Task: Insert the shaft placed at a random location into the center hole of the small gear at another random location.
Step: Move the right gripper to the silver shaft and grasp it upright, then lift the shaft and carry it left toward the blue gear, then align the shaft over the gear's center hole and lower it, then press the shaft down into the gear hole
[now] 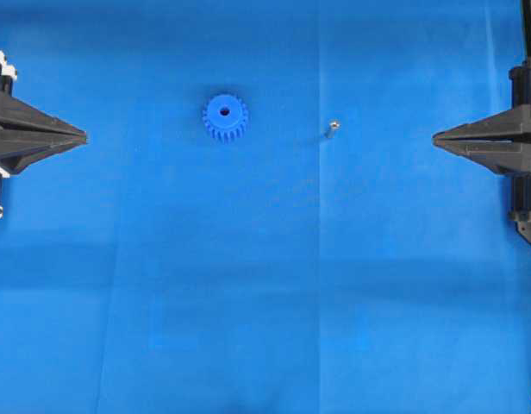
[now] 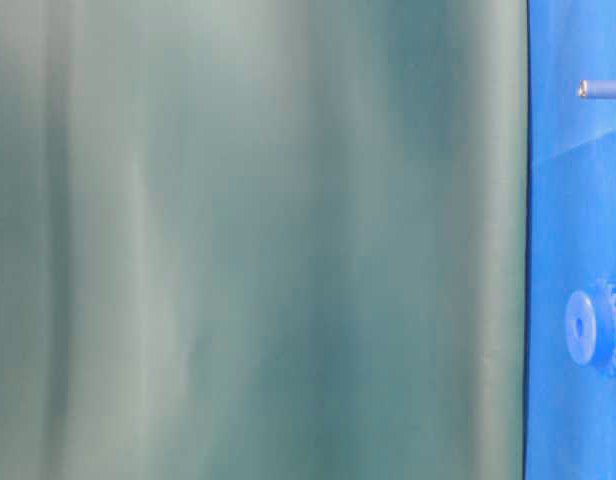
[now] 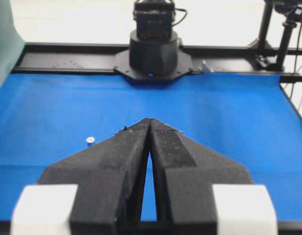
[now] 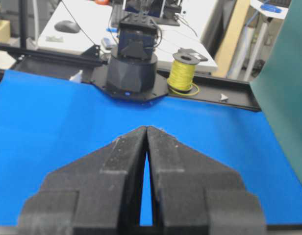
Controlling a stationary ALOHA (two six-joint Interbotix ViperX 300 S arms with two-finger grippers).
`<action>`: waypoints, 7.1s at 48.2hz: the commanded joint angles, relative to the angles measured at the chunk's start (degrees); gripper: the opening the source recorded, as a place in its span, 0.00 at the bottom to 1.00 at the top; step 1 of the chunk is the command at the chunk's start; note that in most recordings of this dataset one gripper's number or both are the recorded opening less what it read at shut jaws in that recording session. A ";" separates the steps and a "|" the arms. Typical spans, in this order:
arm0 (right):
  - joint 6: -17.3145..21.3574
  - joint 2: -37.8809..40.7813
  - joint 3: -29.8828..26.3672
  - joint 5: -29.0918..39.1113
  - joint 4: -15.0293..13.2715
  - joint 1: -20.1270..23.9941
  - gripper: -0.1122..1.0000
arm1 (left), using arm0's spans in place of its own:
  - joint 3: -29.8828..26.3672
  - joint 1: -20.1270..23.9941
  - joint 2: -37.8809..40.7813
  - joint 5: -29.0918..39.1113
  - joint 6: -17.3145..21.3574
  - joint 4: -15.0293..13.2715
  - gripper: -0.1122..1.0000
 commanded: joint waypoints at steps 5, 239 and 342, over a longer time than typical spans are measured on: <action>-0.44 1.32 -1.23 1.85 0.00 -0.79 0.06 | -1.14 -0.09 -0.44 -0.44 -0.62 0.09 0.10; 1.23 69.87 -38.06 -6.68 6.06 -12.04 0.12 | 1.32 0.44 -2.02 1.41 -1.85 0.00 0.10; 1.49 73.04 -38.23 -6.42 6.94 -10.90 0.85 | 1.41 0.44 -2.02 1.41 -1.85 0.00 0.10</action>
